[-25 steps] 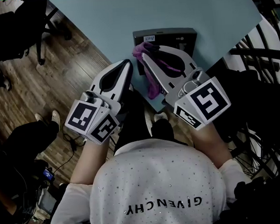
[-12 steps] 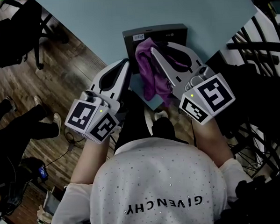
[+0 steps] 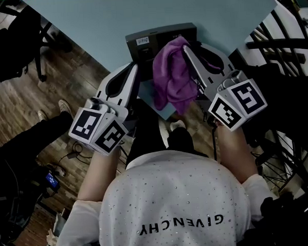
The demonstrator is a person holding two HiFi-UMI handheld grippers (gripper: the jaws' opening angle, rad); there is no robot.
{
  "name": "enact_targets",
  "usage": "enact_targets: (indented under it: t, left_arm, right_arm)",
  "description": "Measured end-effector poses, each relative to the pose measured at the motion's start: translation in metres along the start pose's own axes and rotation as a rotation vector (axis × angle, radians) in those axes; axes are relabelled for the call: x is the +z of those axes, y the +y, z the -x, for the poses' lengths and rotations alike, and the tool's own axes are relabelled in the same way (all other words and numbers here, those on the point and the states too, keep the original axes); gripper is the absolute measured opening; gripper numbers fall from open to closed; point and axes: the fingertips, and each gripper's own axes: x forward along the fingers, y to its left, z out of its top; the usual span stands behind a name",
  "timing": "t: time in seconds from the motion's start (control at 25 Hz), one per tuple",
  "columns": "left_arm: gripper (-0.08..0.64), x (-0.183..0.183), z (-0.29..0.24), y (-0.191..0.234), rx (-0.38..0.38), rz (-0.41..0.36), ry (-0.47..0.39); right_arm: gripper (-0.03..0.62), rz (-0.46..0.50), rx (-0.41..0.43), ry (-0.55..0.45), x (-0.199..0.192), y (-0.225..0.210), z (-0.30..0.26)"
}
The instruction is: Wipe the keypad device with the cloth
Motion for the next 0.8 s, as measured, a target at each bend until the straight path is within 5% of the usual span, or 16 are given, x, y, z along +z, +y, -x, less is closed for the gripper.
enact_targets:
  t: [0.6, 0.8]
  left_arm:
    - [0.000, 0.003, 0.013, 0.001, 0.010, 0.029, -0.031]
    - [0.001, 0.004, 0.020, 0.007, 0.040, 0.028, -0.037]
  right_arm:
    - [0.032, -0.050, -0.188, 0.007, -0.002, -0.047, 0.030]
    - [0.031, -0.005, -0.098, -0.022, 0.010, -0.006, 0.015]
